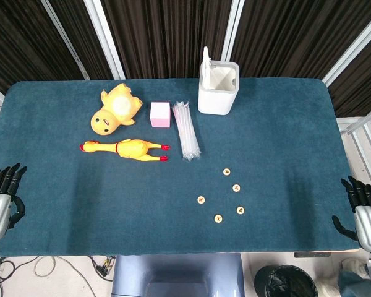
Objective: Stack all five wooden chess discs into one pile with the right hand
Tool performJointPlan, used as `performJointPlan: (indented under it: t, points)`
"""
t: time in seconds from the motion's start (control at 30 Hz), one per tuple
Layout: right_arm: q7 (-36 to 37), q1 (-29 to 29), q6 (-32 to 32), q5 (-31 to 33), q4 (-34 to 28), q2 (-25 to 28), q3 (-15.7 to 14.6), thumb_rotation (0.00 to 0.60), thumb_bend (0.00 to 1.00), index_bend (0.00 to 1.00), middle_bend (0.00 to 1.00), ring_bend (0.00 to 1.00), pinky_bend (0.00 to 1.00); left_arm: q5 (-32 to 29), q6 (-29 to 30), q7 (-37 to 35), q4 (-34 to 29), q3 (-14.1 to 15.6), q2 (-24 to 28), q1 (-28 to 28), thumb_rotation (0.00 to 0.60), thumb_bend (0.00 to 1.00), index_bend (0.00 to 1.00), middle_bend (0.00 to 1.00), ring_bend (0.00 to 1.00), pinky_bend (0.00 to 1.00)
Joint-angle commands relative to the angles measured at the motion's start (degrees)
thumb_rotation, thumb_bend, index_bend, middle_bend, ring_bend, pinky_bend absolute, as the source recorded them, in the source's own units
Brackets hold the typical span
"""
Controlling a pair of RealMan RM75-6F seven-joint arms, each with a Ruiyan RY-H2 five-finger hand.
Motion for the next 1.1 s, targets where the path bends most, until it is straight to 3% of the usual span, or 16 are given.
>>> performJointPlan:
  t: [0.03, 1.1]
  points:
    - [-0.2, -0.1, 0.0, 0.1, -0.1, 0.0, 0.1, 0.600, 0.38, 0.01, 0.00, 0.00, 0.06, 0.1, 0.0, 0.1, 0.0, 0.0, 0.0, 0.0, 0.600, 0.82, 0.07, 0.00, 0.00, 0.06]
    - [0.3, -0.3, -1.3, -0.9, -1.6, 0.5, 0.8, 0.600, 0.38, 0.01, 0.00, 0.00, 0.06, -0.1, 1.0, -1.1, 0.0, -0.3, 0.5, 0.4, 0.600, 0.82, 0.07, 0.00, 0.00, 0.06]
